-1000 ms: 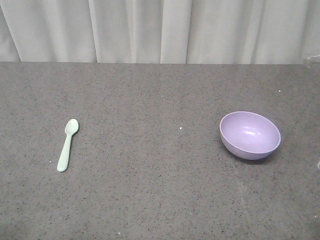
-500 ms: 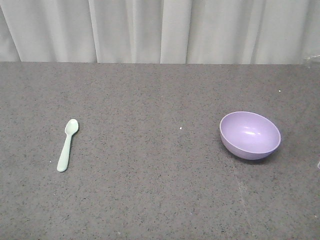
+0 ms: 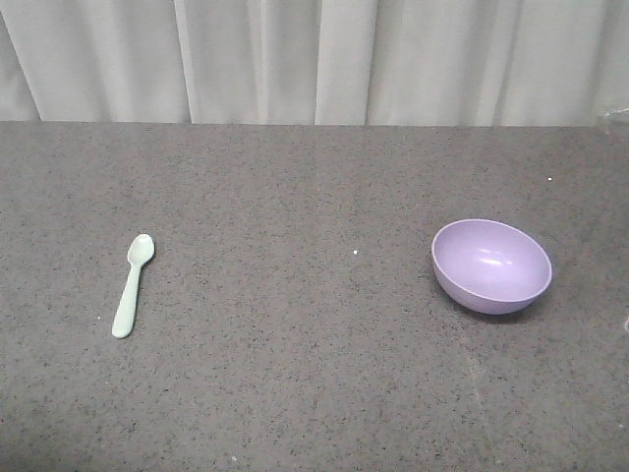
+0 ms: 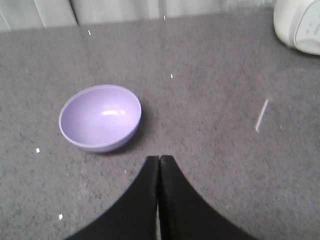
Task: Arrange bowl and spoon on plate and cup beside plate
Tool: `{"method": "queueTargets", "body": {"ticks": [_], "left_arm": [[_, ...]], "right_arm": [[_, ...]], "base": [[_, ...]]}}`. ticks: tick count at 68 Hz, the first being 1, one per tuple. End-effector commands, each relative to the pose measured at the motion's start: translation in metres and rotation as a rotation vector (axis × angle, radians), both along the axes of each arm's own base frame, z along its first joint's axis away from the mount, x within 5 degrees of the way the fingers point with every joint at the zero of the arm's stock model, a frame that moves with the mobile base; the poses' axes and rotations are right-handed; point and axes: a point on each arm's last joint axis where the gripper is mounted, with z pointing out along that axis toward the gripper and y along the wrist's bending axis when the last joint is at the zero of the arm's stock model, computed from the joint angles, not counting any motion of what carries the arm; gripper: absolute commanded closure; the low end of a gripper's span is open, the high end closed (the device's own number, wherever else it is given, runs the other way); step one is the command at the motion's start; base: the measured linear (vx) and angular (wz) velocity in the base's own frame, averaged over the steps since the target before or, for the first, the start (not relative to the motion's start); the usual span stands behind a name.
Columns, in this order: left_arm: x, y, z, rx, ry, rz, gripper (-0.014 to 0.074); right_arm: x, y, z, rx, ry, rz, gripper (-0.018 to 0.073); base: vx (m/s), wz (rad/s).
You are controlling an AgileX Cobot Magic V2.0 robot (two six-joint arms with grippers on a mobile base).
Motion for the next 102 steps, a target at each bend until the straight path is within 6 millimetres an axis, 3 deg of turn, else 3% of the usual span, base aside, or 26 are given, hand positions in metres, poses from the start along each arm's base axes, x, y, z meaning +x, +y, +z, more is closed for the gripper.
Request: {"method": "queueTargets", "body": {"ticks": [1,11,33,45,57,71,82,102], "left_arm": [[0.012,-0.001,0.008,-0.011,-0.006,0.0,0.0603],[0.02,-0.002,0.003,-0.007,0.043,-0.002,0.0603],[0.02,-0.002,0.003,-0.007,0.044,-0.002,0.0603],[0.02,-0.002,0.003,-0.007,0.044,-0.002,0.0573],[0.02,-0.002,0.003,-0.007,0.045,-0.002,0.0419],[0.02,-0.002,0.003,-0.005,0.045,-0.001,0.0101],[0.02,-0.002,0.003,-0.006,0.045,-0.002,-0.0072],[0.027,-0.004,0.0,-0.023,0.071,-0.009,-0.0068]], "right_arm": [[0.012,-0.002,0.009,-0.041,0.055,0.005,0.0569],[0.023,-0.002,0.004,-0.044,0.107,0.008,0.0569],[0.024,-0.002,0.005,-0.046,0.091,0.01,0.0564],[0.024,-0.002,0.005,-0.07,0.091,0.014,0.0492],[0.024,-0.002,0.005,-0.079,0.093,0.023,0.0318],[0.025,-0.002,0.006,-0.079,0.09,0.023,0.0086],[0.025,-0.002,0.006,-0.079,0.09,0.023,0.001],[0.025,-0.002,0.006,-0.078,0.089,0.024,0.001]], "base": [[0.0,0.0],[0.0,0.0],[0.0,0.0],[0.0,0.0],[0.0,0.0],[0.0,0.0],[0.0,0.0],[0.0,0.0]]}}
